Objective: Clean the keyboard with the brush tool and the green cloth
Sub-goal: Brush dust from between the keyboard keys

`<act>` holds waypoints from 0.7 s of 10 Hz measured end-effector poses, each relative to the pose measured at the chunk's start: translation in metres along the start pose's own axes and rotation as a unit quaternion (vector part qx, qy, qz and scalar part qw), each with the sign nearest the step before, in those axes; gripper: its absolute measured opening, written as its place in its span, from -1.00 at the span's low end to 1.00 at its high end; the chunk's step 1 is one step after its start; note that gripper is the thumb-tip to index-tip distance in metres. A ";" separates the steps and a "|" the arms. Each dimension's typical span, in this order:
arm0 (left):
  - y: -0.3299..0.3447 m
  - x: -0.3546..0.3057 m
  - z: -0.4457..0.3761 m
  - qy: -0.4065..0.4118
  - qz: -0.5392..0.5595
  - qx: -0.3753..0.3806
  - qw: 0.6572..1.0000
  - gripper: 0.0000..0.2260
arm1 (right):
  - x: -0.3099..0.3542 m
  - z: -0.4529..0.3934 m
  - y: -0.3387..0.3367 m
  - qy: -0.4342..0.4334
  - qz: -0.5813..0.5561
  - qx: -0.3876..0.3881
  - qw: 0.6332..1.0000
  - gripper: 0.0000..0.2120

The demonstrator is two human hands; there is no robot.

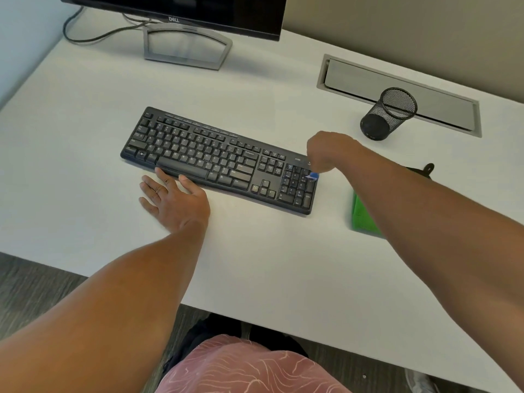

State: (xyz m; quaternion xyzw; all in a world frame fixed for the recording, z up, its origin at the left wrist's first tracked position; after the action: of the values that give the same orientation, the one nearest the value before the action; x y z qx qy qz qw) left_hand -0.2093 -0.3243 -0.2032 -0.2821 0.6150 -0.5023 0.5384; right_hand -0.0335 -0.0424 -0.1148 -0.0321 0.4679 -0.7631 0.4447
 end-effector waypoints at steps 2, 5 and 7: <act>-0.001 -0.001 0.000 -0.004 0.000 0.000 1.000 -0.43 | 0.021 -0.007 -0.009 -0.052 -0.073 -0.009 0.996 -0.81; -0.001 0.000 0.000 -0.005 0.006 0.003 1.000 -0.44 | -0.013 0.005 0.010 0.006 0.016 0.033 0.999 -0.84; -0.001 -0.001 0.001 -0.004 0.005 0.007 1.000 -0.43 | 0.018 0.001 -0.008 -0.060 -0.043 -0.023 0.997 -0.78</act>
State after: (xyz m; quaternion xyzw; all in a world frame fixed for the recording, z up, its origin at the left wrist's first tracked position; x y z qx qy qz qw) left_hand -0.2084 -0.3243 -0.2022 -0.2776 0.6108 -0.5025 0.5453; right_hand -0.0488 -0.0546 -0.1144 -0.1085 0.4556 -0.7674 0.4379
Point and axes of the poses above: each hand's wrist, its own z-axis away from the middle knuckle, its own y-axis out of the palm, x = y × z, the point moved 10 cm from there along -z, towards the middle knuckle, and after that the axes turned 11 degrees about y, right-handed, at the moved point
